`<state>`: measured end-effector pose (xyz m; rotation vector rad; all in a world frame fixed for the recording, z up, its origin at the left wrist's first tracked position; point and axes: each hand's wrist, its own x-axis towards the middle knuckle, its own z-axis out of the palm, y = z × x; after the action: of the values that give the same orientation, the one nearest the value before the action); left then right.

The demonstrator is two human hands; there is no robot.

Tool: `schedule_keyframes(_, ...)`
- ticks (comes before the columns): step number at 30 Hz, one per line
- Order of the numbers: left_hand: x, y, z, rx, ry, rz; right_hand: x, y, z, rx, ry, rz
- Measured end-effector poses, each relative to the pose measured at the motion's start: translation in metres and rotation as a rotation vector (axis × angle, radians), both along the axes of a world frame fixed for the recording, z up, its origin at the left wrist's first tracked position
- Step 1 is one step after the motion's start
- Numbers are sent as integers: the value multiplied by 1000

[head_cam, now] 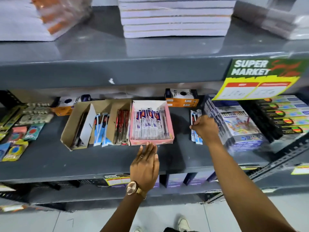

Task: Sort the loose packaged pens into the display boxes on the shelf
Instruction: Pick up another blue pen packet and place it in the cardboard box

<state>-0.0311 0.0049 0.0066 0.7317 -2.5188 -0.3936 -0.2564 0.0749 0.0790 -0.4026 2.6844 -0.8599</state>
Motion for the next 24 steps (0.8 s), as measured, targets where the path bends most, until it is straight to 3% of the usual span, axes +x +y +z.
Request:
schedule_keyframes(10,-19,10,-29,-136,-133,-75,-31,-11,-15,239,5,89)
schedule_keyframes(24,-19,8,-33,-149,-180,-95,-44,-18,-13,272,-84,-4)
